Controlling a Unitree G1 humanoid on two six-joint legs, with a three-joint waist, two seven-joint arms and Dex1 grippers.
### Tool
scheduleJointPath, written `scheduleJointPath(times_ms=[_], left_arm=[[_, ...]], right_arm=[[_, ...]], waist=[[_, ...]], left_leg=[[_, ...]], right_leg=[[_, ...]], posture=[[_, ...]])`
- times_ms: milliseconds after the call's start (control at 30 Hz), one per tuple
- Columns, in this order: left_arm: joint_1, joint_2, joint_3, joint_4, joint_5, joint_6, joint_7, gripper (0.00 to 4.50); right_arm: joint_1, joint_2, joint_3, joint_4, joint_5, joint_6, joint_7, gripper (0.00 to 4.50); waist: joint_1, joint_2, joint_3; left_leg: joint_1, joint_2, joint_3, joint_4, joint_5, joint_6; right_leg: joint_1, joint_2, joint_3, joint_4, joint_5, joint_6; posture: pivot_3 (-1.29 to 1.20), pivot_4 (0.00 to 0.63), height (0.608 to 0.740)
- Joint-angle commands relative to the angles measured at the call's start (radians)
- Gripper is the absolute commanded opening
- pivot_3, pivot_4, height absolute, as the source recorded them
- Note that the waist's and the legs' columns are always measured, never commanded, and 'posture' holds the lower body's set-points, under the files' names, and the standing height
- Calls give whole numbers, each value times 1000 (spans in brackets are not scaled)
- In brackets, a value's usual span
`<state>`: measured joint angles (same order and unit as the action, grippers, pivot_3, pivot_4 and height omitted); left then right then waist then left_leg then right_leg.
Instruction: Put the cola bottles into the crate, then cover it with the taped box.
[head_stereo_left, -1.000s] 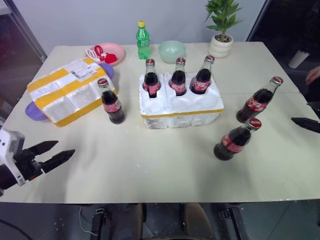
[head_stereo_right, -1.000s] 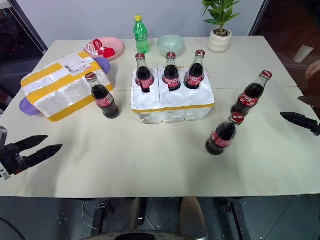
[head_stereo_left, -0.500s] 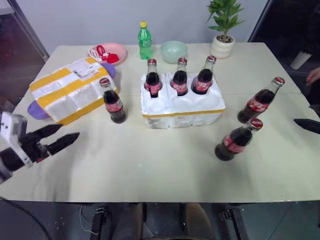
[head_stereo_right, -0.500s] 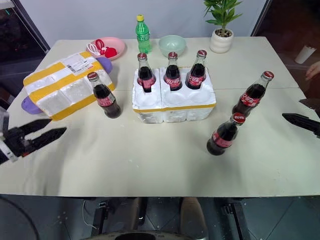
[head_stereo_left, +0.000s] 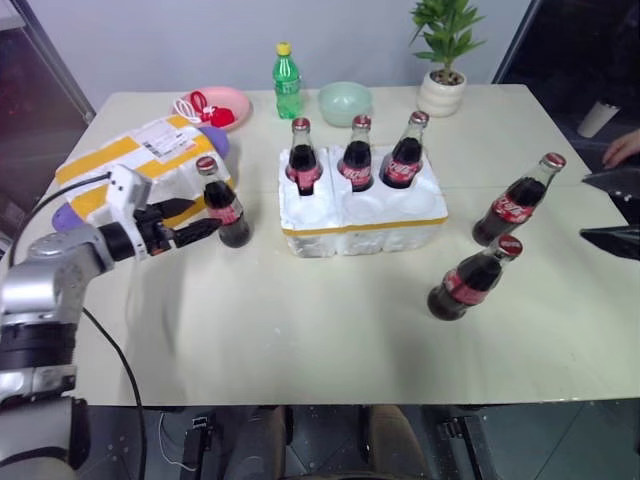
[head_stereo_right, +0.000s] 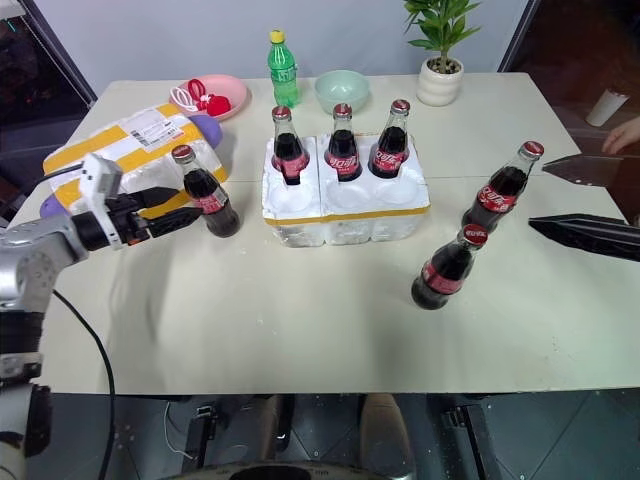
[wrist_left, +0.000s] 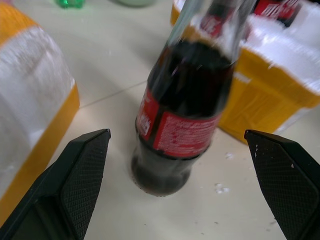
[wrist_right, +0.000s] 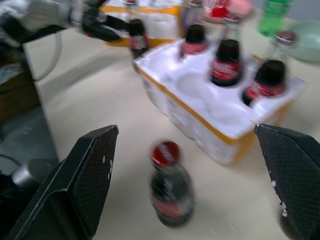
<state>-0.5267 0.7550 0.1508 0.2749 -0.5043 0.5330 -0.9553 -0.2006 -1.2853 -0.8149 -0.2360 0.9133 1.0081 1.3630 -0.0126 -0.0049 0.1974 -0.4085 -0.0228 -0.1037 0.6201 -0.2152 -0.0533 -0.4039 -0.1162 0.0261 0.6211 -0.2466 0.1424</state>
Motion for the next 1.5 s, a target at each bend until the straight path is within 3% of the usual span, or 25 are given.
scheduleJointPath(times_ms=[33, 300, 400, 467, 600, 800, 933, 1033, 1167, 1300, 1500], left_arm=[[-63, -22, -15, 54, 28, -45, -30, 4496], [-162, -115, -48, 201, 96, -136, -43, 4496], [-174, -116, -45, 216, 101, -152, -70, 3696], [-179, -104, -41, 214, 100, -143, -85, 2865], [-187, -63, -31, 181, 66, -63, -150, 2846], [-303, 32, 24, 97, -123, 256, -303, 2846], [-433, -1, 15, 118, -158, 310, -307, 2846], [-564, -95, -16, 188, -128, 268, -282, 2846], [-617, -196, -122, 284, -1, 110, -308, 2846], [-630, -242, -183, 372, 85, -13, -327, 2846], [-612, -271, -243, 429, 193, -168, -349, 2846]], right_arm=[[-50, -22, -56, -60, 91, 55, -49, 4500], [-61, 9, -23, -106, 146, 69, -115, 4500], [-59, 23, -4, -110, 153, 61, -139, 4500], [-60, 27, 1, -112, 155, 57, -148, 4500], [-77, 38, 1, -108, 186, 67, -185, 4500], [-34, 69, -18, -139, 189, 62, -214, 4500], [-21, 86, -27, -148, 192, 59, -241, 4500], [-5, 107, -43, -160, 198, 61, -263, 4500], [29, 139, -71, -188, 213, 66, -300, 4500], [69, 163, -101, -210, 231, 69, -330, 4500], [101, 173, -130, -215, 262, 68, -372, 4500]], waist=[[0, 0, 0], [1, -1, 0], [-2, -2, 0], [-1, -2, 0], [-2, -3, 1], [0, -9, 5], [5, -9, 5], [13, -9, 4], [13, -8, 4], [-8, -9, 5], [-1, -9, 5]], left_leg=[[0, 0, 0, 0, 0, 0], [-1, 0, 0, 2, 0, 0], [-1, 0, 0, 3, 0, 0], [-1, 0, 0, 3, 0, 0], [-1, 0, -1, 3, 0, 0], [-2, 0, -2, 3, 0, 0], [-7, -1, -6, 9, 0, 0], [-7, -2, -6, 10, 0, 0], [-7, -2, -6, 10, 0, 0], [-6, -2, -6, 8, 0, 0], [-8, -2, -6, 9, 0, 0]], right_leg=[[0, 0, 0, 0, 0, 0], [0, 0, 0, 1, 0, 0], [0, 0, 0, 2, 0, 0], [-1, 0, 0, 4, 0, 1], [-2, 0, 0, 7, 0, 1], [-4, 0, -1, 9, 0, 1], [-4, 0, -3, 8, -1, 1], [-3, 0, -4, 8, 0, 2], [-2, 0, -3, 8, 0, 3], [-5, 0, -3, 10, 0, 2], [-5, 0, -3, 10, 0, 2]], posture=[[0, 150, 739], [0, 150, 739], [0, 150, 739], [0, 150, 739], [0, 150, 739], [0, 150, 739], [0, 150, 739], [0, 150, 739], [0, 150, 739], [0, 150, 739], [0, 150, 739]])
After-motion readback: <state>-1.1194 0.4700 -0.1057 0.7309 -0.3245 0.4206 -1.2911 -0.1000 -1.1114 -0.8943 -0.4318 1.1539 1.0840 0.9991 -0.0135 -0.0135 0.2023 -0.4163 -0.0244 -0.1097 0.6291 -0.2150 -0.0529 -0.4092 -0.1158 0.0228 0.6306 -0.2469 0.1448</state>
